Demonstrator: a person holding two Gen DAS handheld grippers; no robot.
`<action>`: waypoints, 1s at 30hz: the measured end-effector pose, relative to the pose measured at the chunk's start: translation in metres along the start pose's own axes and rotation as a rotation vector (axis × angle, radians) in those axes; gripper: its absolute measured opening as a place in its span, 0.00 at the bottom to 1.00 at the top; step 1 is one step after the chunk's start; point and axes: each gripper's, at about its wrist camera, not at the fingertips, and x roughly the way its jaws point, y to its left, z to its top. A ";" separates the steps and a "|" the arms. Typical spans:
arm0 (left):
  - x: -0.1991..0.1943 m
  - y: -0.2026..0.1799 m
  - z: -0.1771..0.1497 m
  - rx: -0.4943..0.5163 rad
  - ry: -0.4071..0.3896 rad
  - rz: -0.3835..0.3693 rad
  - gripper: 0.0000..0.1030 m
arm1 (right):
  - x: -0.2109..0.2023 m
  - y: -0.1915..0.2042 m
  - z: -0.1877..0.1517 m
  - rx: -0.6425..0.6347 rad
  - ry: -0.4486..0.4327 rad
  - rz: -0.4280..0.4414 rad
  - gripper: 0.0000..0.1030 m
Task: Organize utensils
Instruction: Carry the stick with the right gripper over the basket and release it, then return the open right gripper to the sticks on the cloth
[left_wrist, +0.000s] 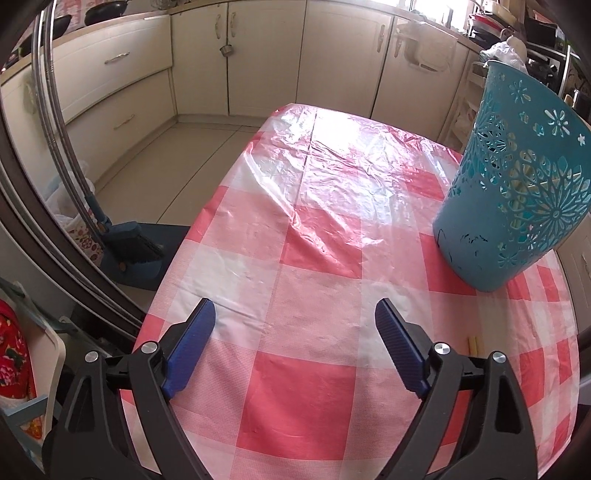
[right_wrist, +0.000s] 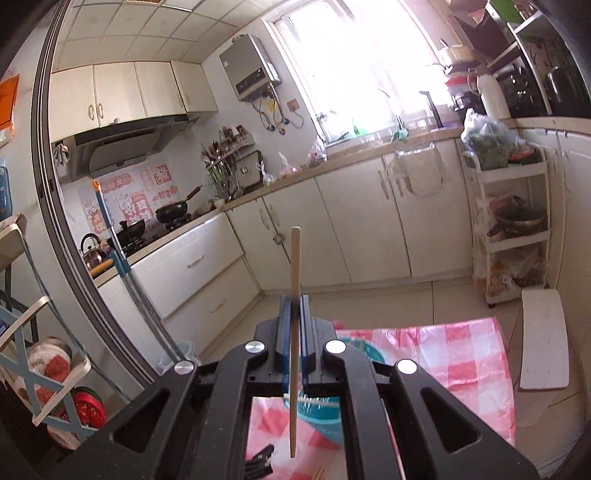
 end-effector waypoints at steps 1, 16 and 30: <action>0.000 0.000 0.000 0.001 0.000 0.001 0.82 | 0.004 0.003 0.005 -0.011 -0.021 -0.016 0.05; -0.002 -0.008 0.000 0.029 -0.006 0.009 0.83 | 0.086 -0.019 -0.064 -0.070 0.066 -0.260 0.05; -0.003 -0.010 -0.001 0.039 -0.004 0.013 0.83 | 0.023 0.010 -0.172 -0.118 0.298 -0.224 0.32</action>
